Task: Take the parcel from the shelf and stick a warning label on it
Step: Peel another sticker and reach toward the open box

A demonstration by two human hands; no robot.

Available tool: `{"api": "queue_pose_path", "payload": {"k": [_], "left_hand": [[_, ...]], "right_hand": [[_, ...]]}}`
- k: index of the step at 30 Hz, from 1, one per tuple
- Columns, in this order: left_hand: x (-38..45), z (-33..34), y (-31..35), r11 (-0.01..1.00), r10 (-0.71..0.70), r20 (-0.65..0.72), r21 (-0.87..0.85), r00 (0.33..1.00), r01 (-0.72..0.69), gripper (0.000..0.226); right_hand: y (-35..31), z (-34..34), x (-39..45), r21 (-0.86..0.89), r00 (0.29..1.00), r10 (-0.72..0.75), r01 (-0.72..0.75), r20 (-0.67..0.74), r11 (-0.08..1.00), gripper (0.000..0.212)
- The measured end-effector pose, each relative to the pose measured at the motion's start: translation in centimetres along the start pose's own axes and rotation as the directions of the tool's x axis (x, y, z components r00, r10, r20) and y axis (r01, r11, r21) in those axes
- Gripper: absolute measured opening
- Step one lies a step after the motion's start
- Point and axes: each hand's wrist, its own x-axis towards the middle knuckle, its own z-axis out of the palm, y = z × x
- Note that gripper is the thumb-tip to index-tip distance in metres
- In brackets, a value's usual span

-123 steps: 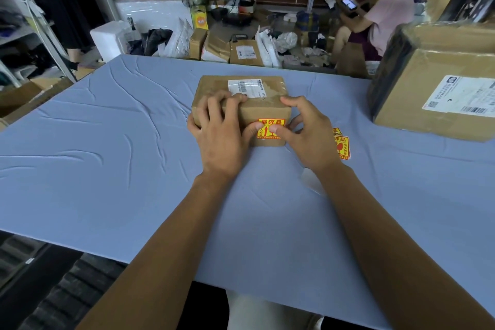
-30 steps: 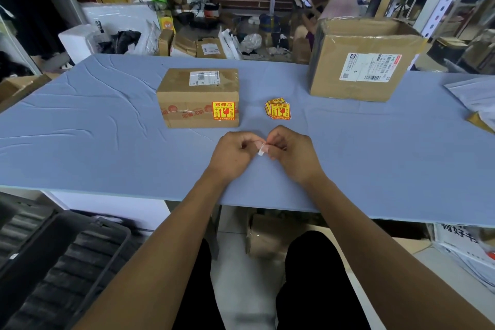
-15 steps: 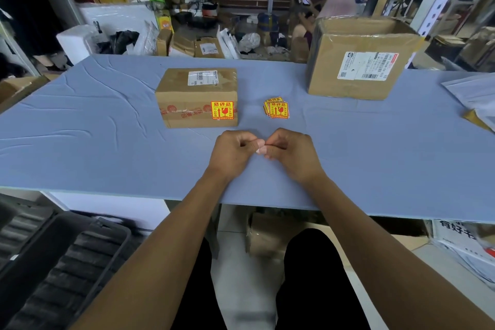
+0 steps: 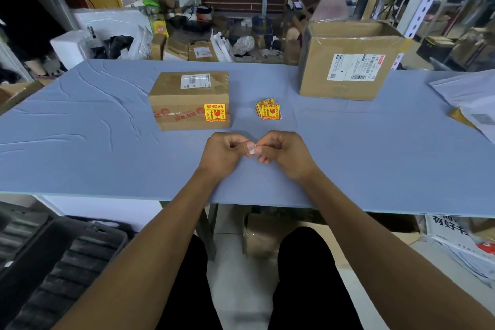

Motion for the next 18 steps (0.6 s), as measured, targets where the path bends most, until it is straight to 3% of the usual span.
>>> {"api": "queue_pose_path", "payload": {"k": [4, 8, 10, 12, 14, 18], "left_hand": [[0.0, 0.0, -0.4, 0.993, 0.035, 0.086, 0.111, 0.996, -0.044, 0.021], [-0.2, 0.3, 0.6, 0.999, 0.003, 0.146, 0.05, 0.989, -0.01, 0.019], [0.4, 1.0, 1.9, 0.998, -0.018, 0.063, 0.066, 0.998, 0.014, 0.01], [2.2, 1.7, 3.6, 0.982, -0.006, -0.051, 0.186, 0.999, 0.016, 0.008], [4.7, 2.2, 6.3, 0.934, 0.039, -0.059, 0.357, 0.997, -0.016, 0.01], [10.5, 3.2, 12.3, 0.767, 0.048, 0.133, 0.629, 0.99, -0.122, 0.027]], "right_hand": [[0.1, 0.3, 0.1, -0.085, 0.999, 0.025, -0.027, -0.025, 0.996, 0.014], [0.0, 0.1, 0.2, -0.035, 0.991, 0.021, -0.026, -0.132, 0.999, 0.007], [-0.6, -0.5, 0.3, -0.014, 0.99, 0.035, -0.038, -0.136, 0.999, 0.012], [-1.8, -2.1, 1.1, -0.026, 0.99, 0.038, -0.042, -0.134, 0.999, 0.019], [-3.7, -4.7, 2.3, -0.128, 0.99, 0.023, -0.041, -0.139, 0.991, 0.024], [-6.8, -11.4, 5.4, -0.492, 0.97, -0.018, -0.108, -0.244, 0.864, 0.021]]}}
